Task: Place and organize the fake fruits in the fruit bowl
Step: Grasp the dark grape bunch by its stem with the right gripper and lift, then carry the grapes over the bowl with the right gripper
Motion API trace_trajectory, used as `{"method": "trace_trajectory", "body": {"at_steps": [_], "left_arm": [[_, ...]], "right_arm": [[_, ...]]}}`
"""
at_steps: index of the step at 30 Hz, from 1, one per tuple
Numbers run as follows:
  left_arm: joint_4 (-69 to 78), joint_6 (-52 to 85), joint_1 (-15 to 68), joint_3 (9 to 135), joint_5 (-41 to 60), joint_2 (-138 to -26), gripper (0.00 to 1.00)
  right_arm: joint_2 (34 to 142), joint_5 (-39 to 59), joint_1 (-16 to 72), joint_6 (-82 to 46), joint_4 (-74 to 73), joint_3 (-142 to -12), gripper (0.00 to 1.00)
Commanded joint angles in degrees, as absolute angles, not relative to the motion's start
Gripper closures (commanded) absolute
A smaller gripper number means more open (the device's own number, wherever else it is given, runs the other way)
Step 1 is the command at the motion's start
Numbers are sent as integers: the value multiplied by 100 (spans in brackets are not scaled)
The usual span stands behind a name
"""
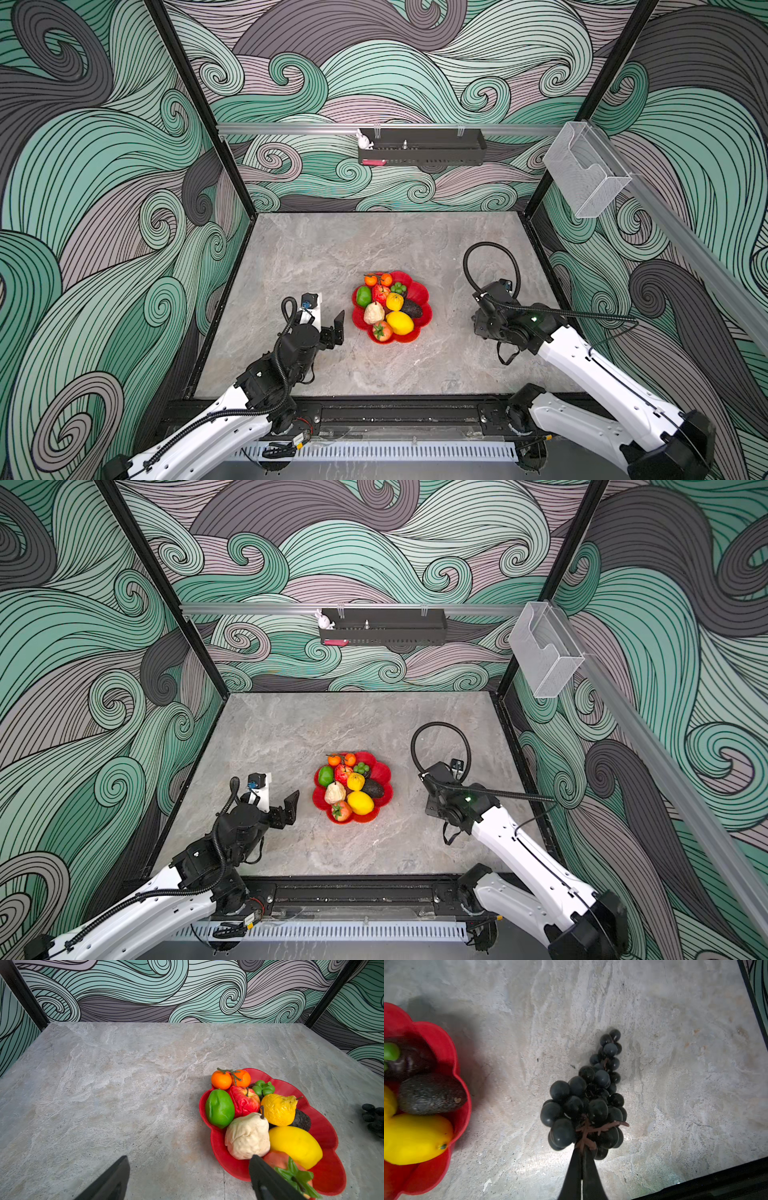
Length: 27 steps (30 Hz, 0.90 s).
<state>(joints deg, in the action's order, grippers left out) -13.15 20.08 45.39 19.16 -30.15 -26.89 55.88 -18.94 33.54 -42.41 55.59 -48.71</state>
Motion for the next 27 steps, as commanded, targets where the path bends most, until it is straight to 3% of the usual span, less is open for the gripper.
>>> {"method": "trace_trajectory", "body": {"at_steps": [1,13,27], "left_arm": [[-1091,1882,4500,1850,-2927,-2694,7],[-853,1699,4499,1731,-2881,-2646,5],[-756,1652,4492,1679,-2975,-2679,1]], "right_arm": [[5467,-1781,3382,-3783,5617,-5194,100],[5795,-380,3574,-2575,5257,-6344,100],[6436,-339,4236,-2378,5122,-7354,100]]}}
